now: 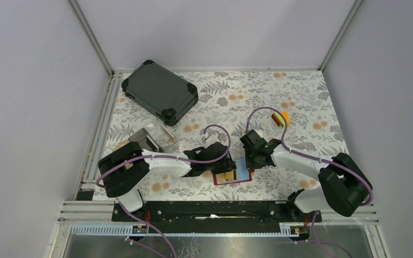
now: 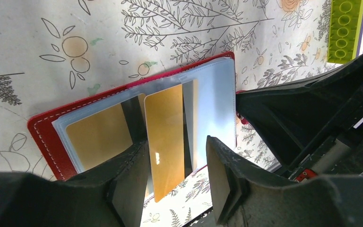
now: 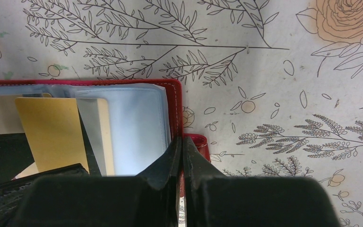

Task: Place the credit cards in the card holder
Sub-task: Insert the credit card into the card holder.

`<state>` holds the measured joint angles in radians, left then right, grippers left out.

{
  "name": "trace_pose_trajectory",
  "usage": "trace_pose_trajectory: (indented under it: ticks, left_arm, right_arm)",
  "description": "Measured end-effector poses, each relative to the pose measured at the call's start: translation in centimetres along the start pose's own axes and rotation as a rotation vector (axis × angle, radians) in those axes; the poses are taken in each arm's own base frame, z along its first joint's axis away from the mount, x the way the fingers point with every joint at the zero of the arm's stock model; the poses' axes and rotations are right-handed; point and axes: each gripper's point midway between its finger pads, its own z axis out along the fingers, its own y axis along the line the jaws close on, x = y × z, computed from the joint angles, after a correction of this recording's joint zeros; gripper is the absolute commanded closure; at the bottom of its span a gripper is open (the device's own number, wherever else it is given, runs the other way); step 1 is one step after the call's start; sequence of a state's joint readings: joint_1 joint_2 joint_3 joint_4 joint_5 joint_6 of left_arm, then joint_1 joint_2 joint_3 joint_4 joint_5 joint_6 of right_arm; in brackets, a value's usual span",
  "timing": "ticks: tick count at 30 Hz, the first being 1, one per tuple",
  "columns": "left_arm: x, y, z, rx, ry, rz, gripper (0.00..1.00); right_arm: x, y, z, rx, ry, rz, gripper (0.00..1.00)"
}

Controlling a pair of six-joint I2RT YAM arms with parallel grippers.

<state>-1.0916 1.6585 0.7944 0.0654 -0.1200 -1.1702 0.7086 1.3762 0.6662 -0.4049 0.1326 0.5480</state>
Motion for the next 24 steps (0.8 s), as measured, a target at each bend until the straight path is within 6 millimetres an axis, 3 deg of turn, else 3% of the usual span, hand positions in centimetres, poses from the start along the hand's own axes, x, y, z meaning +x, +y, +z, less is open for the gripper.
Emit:
trace_pose_trajectory:
  ticks: [15,24]
  left_arm:
    - [0.1,0.3,-0.8,-0.034,0.006,0.03,0.37]
    - [0.3,0.7,-1.3,-0.055,0.011,0.038,0.43]
  right_arm:
    - [0.0,0.0,0.0,0.001,-0.001,0.0,1.0]
    - [0.0,0.0,0.0,0.001,-0.001,0.0,1.0]
